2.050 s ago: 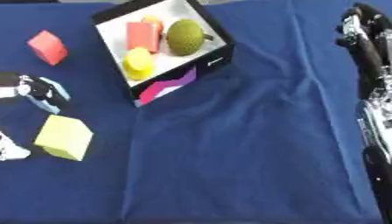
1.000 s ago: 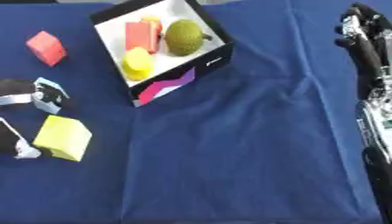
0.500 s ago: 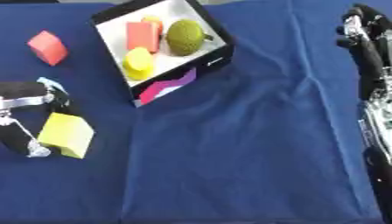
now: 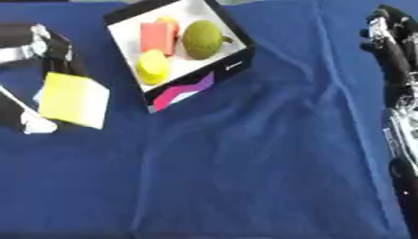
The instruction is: Pick up objects on the table and place them in the box.
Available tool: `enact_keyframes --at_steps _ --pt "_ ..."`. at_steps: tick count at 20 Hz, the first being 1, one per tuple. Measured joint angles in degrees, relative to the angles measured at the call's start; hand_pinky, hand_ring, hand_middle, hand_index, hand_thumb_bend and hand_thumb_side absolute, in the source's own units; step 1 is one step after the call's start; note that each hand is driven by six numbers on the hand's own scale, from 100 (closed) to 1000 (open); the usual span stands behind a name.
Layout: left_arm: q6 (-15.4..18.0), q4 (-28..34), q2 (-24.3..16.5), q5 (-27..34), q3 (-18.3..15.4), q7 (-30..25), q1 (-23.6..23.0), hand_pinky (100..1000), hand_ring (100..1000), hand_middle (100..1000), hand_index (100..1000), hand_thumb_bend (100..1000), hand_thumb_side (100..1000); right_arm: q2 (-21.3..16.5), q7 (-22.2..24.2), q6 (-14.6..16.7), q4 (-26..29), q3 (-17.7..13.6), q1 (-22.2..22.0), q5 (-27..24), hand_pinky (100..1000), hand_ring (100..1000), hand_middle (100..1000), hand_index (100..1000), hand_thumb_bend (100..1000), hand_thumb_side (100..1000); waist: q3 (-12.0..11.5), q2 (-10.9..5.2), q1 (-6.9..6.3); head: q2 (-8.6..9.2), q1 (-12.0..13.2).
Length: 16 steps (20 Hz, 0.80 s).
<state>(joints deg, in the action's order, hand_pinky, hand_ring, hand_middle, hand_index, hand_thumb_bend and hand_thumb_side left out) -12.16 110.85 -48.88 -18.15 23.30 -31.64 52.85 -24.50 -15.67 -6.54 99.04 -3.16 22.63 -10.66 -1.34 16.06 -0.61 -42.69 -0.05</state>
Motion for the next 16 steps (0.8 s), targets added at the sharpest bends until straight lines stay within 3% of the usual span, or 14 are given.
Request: enact_keyframes --at_steps 3,5,10,12,13,15,16 --pt "0.3 -9.3 7.9 -1.9 1.3 0.0 7.1 546 487 466 620 392 100 0.0 0.0 0.0 -0.2 0.0 0.0 0.0 779 779 756 851 100 571 0.2 0.00 0.00 -0.03 0.3" --pt "1.2 -17.8 13.6 -4.4 1.7 1.1 10.3 554 496 477 627 459 100 0.0 0.0 0.0 -0.2 0.0 0.0 0.0 779 779 756 851 100 574 0.4 0.00 0.02 -0.03 0.5" --pt "6.2 -37.8 25.6 -16.2 1.8 6.4 13.6 577 523 504 657 433 100 0.6 0.1 0.0 -0.3 0.0 0.4 -0.1 779 779 756 851 100 573 1.3 0.00 0.03 0.01 1.0" --pt "8.6 -43.4 28.6 -19.7 1.2 8.3 13.8 613 565 545 685 420 100 0.8 0.2 0.0 -0.3 0.2 0.6 -0.2 780 779 756 851 100 573 1.6 0.00 0.03 0.01 1.2" --pt "9.7 -45.5 29.7 -21.0 0.8 9.0 13.8 729 712 679 774 367 100 1.0 0.3 0.0 -0.3 0.3 0.6 -0.2 779 779 756 851 100 572 1.7 0.00 0.03 0.00 1.3" --pt "11.4 -48.4 31.1 -22.8 0.1 9.9 13.8 777 762 730 804 338 100 1.0 0.4 0.0 -0.3 0.4 0.8 -0.2 779 779 756 851 100 572 1.8 0.00 0.03 -0.02 1.5" --pt "12.1 -49.3 31.4 -23.4 -0.3 10.2 13.8 841 819 775 834 304 210 1.0 0.4 0.0 -0.3 0.4 0.9 -0.2 780 779 756 851 100 574 1.8 0.00 0.03 -0.02 1.5"
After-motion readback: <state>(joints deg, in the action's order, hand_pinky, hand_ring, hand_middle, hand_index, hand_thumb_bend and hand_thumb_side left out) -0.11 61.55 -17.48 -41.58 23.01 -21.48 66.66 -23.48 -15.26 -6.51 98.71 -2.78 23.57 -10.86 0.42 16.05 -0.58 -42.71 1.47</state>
